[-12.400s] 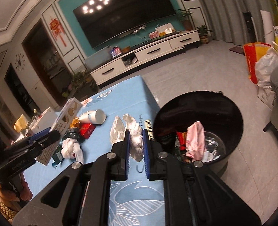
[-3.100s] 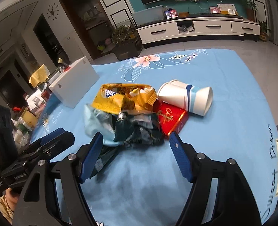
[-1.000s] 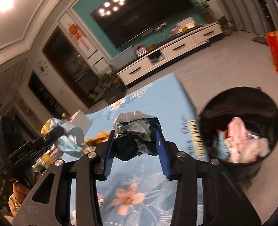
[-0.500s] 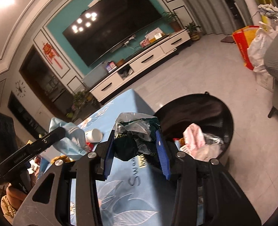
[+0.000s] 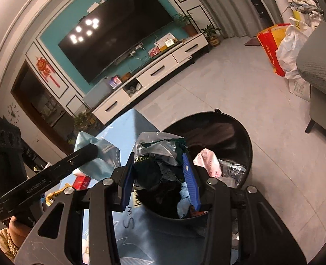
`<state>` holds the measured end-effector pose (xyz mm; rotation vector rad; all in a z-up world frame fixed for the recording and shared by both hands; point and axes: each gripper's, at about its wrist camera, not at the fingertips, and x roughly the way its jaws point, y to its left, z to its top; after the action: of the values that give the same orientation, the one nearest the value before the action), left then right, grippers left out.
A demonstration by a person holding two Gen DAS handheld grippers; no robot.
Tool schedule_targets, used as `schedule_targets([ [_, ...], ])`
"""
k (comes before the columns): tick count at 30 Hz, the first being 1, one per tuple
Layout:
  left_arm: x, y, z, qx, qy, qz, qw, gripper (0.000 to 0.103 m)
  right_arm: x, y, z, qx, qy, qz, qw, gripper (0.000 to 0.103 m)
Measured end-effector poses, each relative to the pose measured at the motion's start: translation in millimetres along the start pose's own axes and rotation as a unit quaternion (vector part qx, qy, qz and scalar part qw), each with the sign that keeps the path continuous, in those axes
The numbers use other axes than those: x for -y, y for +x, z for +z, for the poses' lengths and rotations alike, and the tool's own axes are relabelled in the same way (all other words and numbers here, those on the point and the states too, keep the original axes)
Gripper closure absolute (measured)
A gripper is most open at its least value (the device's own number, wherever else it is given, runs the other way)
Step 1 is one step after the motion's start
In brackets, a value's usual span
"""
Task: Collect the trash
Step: 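Carry both items over the black bucket and open both tools to drop them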
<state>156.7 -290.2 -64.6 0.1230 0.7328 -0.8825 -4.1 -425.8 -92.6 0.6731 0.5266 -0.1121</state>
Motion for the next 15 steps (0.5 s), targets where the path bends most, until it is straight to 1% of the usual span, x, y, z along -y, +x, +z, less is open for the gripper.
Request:
schedule_targets([
  [4, 0.5, 18.7, -0.1, -0.014, -0.003, 0.004, 0.9999, 0.085, 5.0, 9.4, -0.9, -0.008, 0.004, -0.007, 1.000, 0.059],
  [6, 0.5, 25.9, -1.1, -0.019, -0.002, 0.007, 0.9998, 0.081, 6.5, 14.6, -0.3, -0.011, 0.008, -0.012, 1.000, 0.057],
  [7, -0.5, 27.2, -1.1, -0.020, -0.002, 0.007, 0.9998, 0.076, 7.3, 16.2, -0.3, -0.011, 0.011, -0.012, 1.000, 0.056],
  [9, -0.9, 30.1, -1.6, -0.020, -0.003, 0.009, 0.9997, 0.063, 10.0, 20.6, 0.2, -0.014, 0.015, -0.014, 1.000, 0.053],
  [10, -1.2, 30.8, -1.6, -0.020, -0.004, 0.011, 0.9997, 0.048, 10.3, 21.2, 0.6, -0.013, 0.016, -0.017, 1.000, 0.050],
  [11, -1.0, 30.8, -0.9, -0.019, -0.005, 0.011, 0.9997, 0.041, 11.2, 22.3, 1.1, -0.014, 0.019, -0.019, 1.000, 0.048],
  [13, -1.7, 28.8, -0.9, -0.015, -0.005, 0.013, 0.9998, 0.038, 13.0, 23.1, 1.4, -0.015, 0.025, -0.018, 0.999, 0.043],
  [15, -3.2, 25.6, -1.2, -0.012, -0.006, 0.016, 0.9998, 0.032, 14.5, 22.6, 1.0, -0.014, 0.027, -0.022, 0.999, 0.038],
])
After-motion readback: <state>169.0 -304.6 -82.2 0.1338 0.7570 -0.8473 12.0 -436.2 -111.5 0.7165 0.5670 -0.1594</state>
